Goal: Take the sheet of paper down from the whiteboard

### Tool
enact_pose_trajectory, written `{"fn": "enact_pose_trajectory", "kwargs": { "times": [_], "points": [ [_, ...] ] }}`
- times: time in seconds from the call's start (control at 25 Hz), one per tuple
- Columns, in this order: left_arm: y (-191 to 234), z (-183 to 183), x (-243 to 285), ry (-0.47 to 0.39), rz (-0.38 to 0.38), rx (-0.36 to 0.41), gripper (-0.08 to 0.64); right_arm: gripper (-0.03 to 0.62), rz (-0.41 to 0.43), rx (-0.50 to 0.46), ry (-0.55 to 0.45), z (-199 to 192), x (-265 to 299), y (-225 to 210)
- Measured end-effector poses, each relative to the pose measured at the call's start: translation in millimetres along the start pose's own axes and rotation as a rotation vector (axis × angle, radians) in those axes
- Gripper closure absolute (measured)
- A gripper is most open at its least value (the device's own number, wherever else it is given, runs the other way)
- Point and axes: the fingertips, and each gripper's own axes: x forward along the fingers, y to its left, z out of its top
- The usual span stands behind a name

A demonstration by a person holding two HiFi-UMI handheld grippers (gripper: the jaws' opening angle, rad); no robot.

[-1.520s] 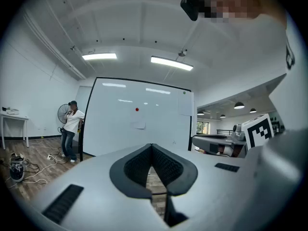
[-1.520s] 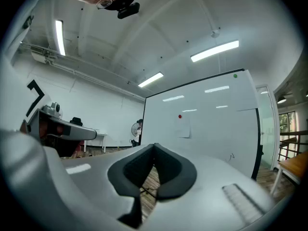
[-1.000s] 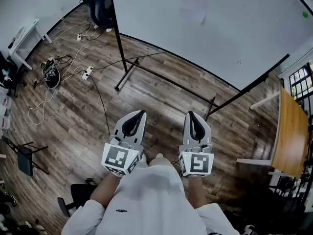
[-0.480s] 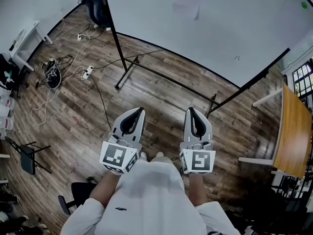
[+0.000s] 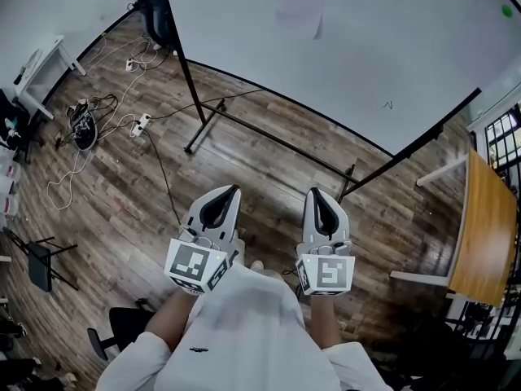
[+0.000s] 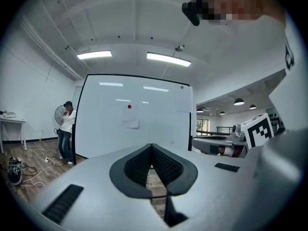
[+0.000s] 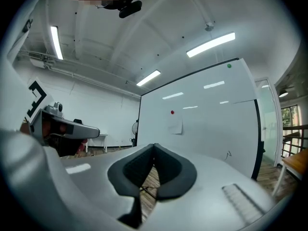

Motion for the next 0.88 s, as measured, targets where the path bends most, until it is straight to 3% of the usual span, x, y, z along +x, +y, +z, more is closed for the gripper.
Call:
{"fn": "enact_pose_trajectory", "kwargs": {
  "times": [0.36, 0.68, 0.88],
  "points": [
    [36.9, 8.5, 58.6, -0.015, -0.009, 0.007, 0.554, 0.581, 0.0, -0.004, 0.003, -8.1, 61.2, -21.1],
    [118.5, 23.3, 153.1, -0.003, -0.051, -0.001, 0.554, 0.581, -0.065, 0.0, 0.01, -11.8, 170.3, -40.7],
    [163.5, 40.5, 214.4, 0.007, -0.117, 0.0, 0.554, 0.581, -0.125, -0.018, 0.021, -6.2, 236.3, -58.0]
  ]
}}
